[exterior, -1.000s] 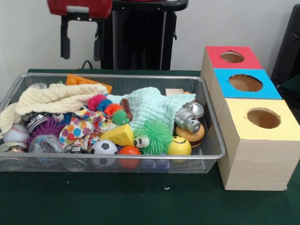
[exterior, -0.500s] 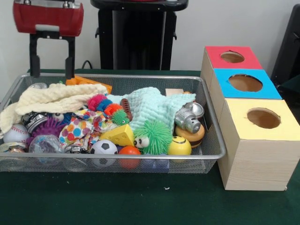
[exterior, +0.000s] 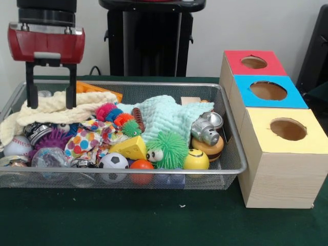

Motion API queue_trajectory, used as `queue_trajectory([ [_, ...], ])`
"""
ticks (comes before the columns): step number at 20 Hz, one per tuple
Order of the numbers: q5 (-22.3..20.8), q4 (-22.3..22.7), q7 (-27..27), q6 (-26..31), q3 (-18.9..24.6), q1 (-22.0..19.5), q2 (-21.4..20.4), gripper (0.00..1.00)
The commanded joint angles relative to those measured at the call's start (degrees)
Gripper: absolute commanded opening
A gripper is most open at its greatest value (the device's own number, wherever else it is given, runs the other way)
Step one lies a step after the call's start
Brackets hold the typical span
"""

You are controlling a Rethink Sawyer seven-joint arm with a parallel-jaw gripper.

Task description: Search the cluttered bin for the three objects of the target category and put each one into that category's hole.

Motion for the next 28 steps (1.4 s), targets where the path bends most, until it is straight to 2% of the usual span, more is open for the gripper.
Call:
queue_trajectory([
  [1, -6.9, -1.1, -11.1, 0.6, 2.8, 0.3, 7.5, 1.00],
  [6, -9.3, -1.1, -7.5, -2.5, 1.8, 0.5, 10.4, 1.00],
  [10, -10.7, -1.1, -6.7, -3.5, 1.9, 0.1, 11.5, 1.00],
  [16, -11.4, -1.1, -6.9, -3.0, 2.5, -1.0, 11.0, 1.00],
  [22, -10.2, -1.0, -7.0, -0.8, 3.1, -0.9, 9.1, 1.00],
  [28, -10.9, -0.4, -9.7, -0.7, 4.6, -1.6, 7.7, 1.00],
])
